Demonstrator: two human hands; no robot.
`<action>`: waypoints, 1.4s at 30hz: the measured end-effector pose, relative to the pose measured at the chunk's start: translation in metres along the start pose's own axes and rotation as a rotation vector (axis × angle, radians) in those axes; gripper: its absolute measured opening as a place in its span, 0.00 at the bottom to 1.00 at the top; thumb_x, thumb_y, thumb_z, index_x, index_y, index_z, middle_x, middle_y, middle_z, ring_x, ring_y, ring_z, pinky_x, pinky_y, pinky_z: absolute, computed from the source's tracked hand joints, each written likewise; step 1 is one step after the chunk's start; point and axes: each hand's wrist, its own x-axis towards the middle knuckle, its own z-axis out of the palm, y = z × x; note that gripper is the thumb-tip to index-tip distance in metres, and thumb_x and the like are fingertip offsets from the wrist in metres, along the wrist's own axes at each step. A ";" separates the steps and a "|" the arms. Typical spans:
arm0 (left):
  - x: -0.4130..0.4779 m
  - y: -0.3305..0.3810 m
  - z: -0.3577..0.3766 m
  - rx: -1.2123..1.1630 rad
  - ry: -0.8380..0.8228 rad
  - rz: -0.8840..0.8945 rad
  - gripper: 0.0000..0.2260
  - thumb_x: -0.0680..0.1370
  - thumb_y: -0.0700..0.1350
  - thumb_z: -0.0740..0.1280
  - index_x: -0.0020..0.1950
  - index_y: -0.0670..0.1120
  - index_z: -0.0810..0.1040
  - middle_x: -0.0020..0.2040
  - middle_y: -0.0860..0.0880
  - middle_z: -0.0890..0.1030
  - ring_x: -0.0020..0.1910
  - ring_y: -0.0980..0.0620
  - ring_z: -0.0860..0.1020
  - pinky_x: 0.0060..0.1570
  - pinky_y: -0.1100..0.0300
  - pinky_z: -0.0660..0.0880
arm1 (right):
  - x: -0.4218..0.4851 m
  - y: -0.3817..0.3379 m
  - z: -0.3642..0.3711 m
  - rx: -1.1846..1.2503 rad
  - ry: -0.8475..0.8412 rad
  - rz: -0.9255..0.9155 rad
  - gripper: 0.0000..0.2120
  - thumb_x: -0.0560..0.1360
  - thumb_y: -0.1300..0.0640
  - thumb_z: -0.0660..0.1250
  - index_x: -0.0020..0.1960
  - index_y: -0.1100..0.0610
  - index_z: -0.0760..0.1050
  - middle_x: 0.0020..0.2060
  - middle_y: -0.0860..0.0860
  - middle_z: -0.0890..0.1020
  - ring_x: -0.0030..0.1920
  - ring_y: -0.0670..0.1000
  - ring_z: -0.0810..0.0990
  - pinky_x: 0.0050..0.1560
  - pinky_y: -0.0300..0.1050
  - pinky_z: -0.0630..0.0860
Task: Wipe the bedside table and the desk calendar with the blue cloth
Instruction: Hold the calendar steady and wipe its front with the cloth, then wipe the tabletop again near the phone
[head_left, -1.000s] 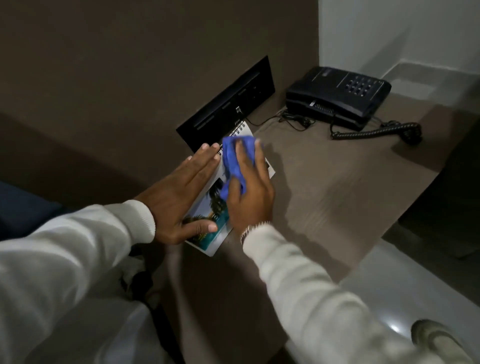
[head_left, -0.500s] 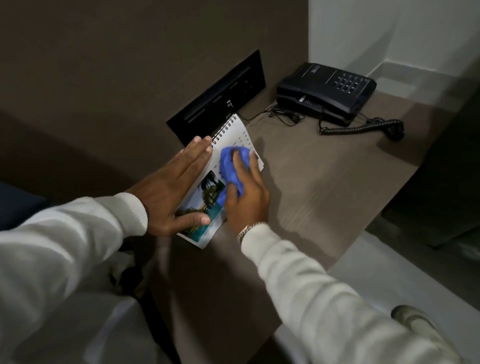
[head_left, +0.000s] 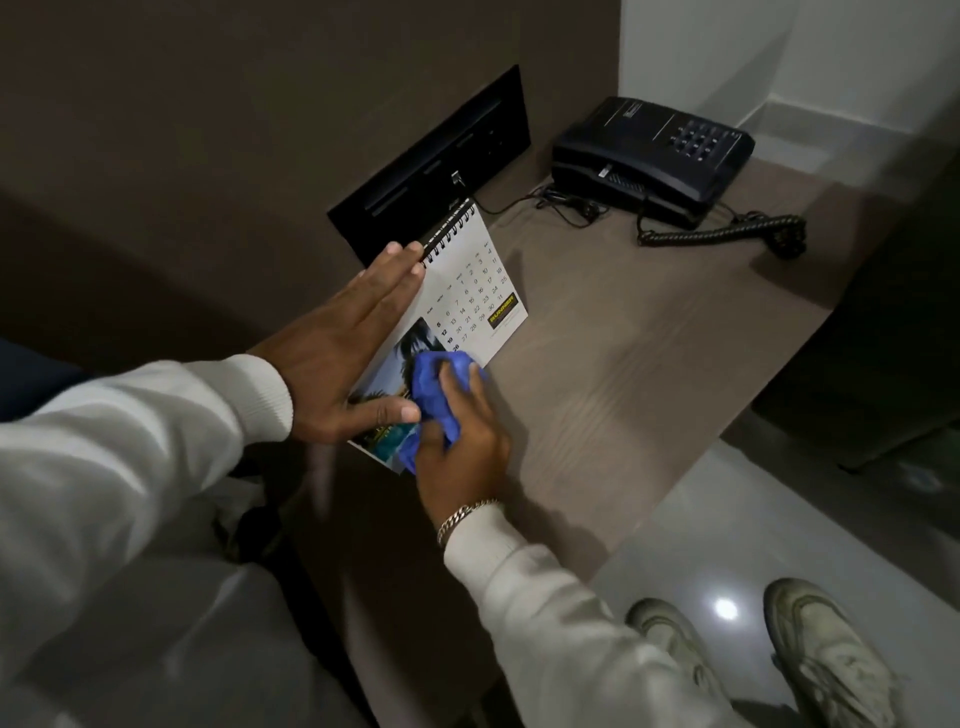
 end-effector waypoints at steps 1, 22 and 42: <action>0.000 0.000 0.000 0.003 0.001 -0.002 0.49 0.70 0.71 0.56 0.77 0.38 0.43 0.80 0.42 0.41 0.79 0.47 0.39 0.75 0.51 0.49 | 0.004 0.000 -0.002 0.040 0.017 0.016 0.26 0.72 0.71 0.64 0.68 0.56 0.70 0.72 0.58 0.68 0.71 0.52 0.68 0.68 0.42 0.68; 0.002 -0.009 0.001 -0.051 -0.002 0.034 0.47 0.72 0.67 0.60 0.77 0.37 0.46 0.80 0.39 0.44 0.79 0.43 0.44 0.76 0.42 0.53 | -0.025 -0.020 -0.021 0.022 -0.296 0.109 0.24 0.69 0.75 0.64 0.61 0.59 0.77 0.65 0.58 0.76 0.69 0.52 0.72 0.71 0.36 0.64; -0.041 0.052 -0.005 -0.702 0.449 -0.983 0.39 0.74 0.63 0.58 0.78 0.44 0.48 0.80 0.45 0.49 0.79 0.48 0.45 0.77 0.45 0.49 | 0.179 -0.055 -0.177 -0.924 -0.718 -0.232 0.27 0.65 0.72 0.64 0.64 0.60 0.73 0.67 0.63 0.72 0.65 0.64 0.73 0.62 0.53 0.72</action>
